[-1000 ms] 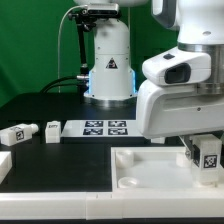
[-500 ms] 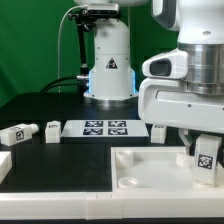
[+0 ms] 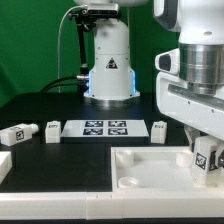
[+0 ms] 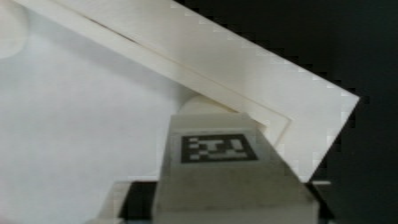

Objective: Assemble one leg

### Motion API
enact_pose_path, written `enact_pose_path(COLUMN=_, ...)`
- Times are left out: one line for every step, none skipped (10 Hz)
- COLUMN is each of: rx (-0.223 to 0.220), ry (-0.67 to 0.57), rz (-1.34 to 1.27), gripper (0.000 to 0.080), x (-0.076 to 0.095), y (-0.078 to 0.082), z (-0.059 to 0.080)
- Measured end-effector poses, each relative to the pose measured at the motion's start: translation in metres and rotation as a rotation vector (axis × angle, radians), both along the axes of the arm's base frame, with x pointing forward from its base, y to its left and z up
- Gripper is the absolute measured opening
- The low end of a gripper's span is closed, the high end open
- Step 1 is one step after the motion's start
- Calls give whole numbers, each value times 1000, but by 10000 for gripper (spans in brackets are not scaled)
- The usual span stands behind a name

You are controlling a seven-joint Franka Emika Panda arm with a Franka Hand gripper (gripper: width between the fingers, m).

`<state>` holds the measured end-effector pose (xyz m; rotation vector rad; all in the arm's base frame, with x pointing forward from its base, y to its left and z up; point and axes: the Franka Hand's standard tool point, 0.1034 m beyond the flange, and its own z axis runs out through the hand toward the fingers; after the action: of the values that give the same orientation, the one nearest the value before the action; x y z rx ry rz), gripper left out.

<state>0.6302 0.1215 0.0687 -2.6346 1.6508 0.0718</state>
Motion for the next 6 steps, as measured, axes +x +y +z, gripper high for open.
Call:
enact_pose_path(rx=0, ry=2, rz=-39, gripper=293, x=0, y=0, z=0)
enact_pose_path(rx=1, ry=1, rz=-23, gripper=293, x=0, y=0, z=0)
enact_pose_path(rx=1, ry=1, rz=-20, gripper=474, x=0, y=1, z=0)
enact_pose_path(rx=2, ry=-2, rz=39, gripper=589, x=0, y=1, z=0)
enact_pose_path(rx=2, ry=-3, rz=61, gripper=589, x=0, y=1, z=0)
enact_pose_path(rx=5, ry=-9, rz=191, gripper=637, x=0, y=0, z=0)
